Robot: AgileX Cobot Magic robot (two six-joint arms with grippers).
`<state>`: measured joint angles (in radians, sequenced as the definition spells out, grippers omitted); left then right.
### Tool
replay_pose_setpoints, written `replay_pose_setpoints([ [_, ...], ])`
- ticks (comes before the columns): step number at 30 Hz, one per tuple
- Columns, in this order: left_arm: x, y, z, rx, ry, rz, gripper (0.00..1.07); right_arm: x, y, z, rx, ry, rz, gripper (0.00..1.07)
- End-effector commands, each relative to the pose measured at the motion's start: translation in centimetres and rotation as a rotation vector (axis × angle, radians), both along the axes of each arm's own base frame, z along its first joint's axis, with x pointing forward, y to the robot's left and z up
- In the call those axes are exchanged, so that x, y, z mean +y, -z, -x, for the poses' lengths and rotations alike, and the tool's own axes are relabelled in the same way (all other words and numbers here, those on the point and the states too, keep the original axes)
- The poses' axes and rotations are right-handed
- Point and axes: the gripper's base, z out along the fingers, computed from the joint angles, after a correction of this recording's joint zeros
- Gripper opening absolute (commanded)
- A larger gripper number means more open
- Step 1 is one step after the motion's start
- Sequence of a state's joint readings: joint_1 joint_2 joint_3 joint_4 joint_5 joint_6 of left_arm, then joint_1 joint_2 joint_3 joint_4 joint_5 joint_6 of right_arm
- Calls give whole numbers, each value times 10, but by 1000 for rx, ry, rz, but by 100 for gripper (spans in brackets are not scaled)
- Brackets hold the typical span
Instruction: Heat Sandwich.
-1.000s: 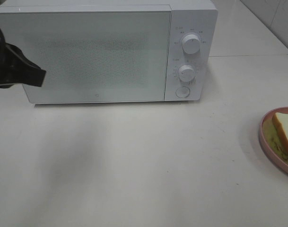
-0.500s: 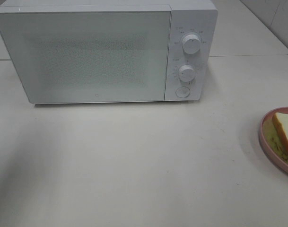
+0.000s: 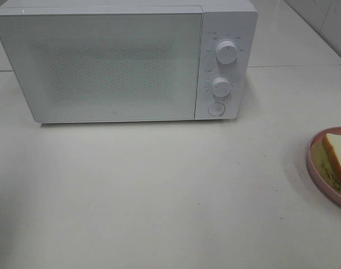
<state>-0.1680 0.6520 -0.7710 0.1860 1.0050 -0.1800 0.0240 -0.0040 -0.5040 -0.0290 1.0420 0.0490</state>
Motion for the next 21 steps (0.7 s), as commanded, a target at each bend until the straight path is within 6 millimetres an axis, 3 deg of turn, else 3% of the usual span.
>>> replay_pose_setpoints([
  [1,3,5,21,-31,-5,21,89,-1,0,4,-29,4,14,75],
  [10,10,22,71,-162,-1,68,89,-1,0,4,-29,4,14,75],
  [21,15,46,108,-297,-10,127,89,-1,0,4,-29,4,13,75],
])
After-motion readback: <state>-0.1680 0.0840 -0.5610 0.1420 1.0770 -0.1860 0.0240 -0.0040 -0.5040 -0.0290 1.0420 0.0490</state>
